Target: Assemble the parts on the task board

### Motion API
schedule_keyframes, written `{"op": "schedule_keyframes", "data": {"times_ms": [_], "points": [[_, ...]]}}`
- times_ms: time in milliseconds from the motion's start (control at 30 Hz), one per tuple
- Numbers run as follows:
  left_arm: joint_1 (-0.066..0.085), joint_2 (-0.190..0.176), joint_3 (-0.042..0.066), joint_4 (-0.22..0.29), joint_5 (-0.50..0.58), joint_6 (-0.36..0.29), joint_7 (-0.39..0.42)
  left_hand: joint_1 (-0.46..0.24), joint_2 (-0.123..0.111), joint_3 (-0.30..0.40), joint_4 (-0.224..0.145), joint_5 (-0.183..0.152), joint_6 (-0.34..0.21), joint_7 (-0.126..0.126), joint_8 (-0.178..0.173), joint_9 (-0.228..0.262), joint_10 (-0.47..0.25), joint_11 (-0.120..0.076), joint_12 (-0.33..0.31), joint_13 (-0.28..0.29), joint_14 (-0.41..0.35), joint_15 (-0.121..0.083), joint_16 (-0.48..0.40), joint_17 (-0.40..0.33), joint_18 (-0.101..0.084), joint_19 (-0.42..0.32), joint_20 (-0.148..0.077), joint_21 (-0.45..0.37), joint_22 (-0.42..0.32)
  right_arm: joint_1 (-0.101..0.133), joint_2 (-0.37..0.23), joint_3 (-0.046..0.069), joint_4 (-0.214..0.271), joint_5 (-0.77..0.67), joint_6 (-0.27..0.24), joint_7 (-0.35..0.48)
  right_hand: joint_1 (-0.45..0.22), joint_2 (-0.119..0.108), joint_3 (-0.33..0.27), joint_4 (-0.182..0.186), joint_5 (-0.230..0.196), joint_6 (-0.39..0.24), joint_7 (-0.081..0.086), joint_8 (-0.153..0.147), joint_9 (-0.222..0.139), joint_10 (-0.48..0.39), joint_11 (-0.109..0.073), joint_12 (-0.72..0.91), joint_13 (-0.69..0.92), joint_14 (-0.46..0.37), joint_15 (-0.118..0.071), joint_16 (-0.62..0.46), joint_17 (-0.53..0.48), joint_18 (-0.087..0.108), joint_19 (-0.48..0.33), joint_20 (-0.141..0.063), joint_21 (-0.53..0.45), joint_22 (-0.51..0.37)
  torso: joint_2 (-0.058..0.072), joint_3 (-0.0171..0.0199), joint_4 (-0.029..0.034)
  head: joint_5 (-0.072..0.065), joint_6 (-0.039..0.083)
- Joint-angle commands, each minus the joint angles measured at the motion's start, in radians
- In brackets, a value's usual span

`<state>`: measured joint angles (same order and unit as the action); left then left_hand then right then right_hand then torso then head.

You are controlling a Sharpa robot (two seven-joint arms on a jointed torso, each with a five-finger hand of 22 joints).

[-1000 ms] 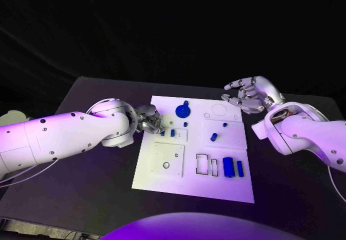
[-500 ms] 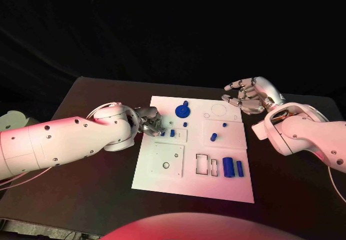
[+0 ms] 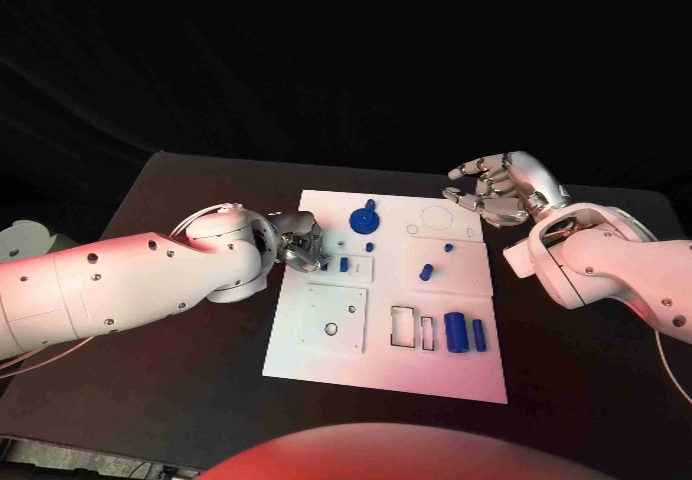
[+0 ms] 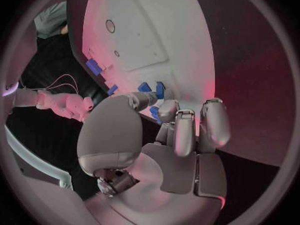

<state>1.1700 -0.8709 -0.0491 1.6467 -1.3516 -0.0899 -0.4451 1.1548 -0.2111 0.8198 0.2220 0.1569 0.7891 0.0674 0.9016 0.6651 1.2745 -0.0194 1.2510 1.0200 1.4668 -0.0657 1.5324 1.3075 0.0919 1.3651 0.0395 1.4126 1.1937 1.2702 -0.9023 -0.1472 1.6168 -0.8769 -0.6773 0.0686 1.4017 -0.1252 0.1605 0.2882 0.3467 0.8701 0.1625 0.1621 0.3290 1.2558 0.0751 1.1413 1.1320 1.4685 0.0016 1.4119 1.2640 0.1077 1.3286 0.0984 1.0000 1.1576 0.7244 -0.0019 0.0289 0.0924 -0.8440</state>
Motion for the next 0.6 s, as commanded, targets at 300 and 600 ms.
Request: {"op": "schedule_keyframes", "data": {"times_ms": [300, 600], "points": [[0.000, -0.004, 0.002, 0.006, 0.034, 0.030, -0.002, -0.002, 0.006, 0.169, -0.161, 0.006, 0.011, -0.010, 0.003, 0.013, 0.008, 0.002, 0.003, 0.002, 0.086, -0.009, 0.003, 0.204, -0.014, 0.009, -0.001, 0.003, 0.001, -0.001, 0.000, 0.000, 0.000, -0.007, 0.008, 0.004, -0.005, -0.004, 0.006, 0.002, 0.006, 0.007, -0.002, 0.001, 0.001, -0.006, -0.003, -0.005, 0.000, 0.027, -0.007, -0.003, 0.001, 0.012, 0.001, -0.001, -0.002, 0.001, -0.001, -0.0003, 0.0010, -0.003, -0.007], [0.000, -0.005, 0.002, 0.003, 0.077, 0.049, -0.007, -0.004, 0.005, 0.173, -0.162, 0.006, 0.013, -0.011, 0.004, 0.013, 0.010, 0.002, 0.004, 0.003, 0.086, -0.009, 0.003, 0.204, -0.014, 0.010, -0.001, 0.004, 0.002, -0.001, 0.001, 0.000, -0.002, -0.007, 0.011, 0.001, -0.005, -0.004, 0.006, 0.002, 0.006, 0.007, -0.002, 0.001, 0.001, -0.006, -0.003, -0.005, 0.000, 0.027, -0.007, -0.003, 0.001, 0.012, 0.001, -0.001, -0.002, 0.001, -0.001, 0.0004, 0.0003, -0.001, -0.007]]}}
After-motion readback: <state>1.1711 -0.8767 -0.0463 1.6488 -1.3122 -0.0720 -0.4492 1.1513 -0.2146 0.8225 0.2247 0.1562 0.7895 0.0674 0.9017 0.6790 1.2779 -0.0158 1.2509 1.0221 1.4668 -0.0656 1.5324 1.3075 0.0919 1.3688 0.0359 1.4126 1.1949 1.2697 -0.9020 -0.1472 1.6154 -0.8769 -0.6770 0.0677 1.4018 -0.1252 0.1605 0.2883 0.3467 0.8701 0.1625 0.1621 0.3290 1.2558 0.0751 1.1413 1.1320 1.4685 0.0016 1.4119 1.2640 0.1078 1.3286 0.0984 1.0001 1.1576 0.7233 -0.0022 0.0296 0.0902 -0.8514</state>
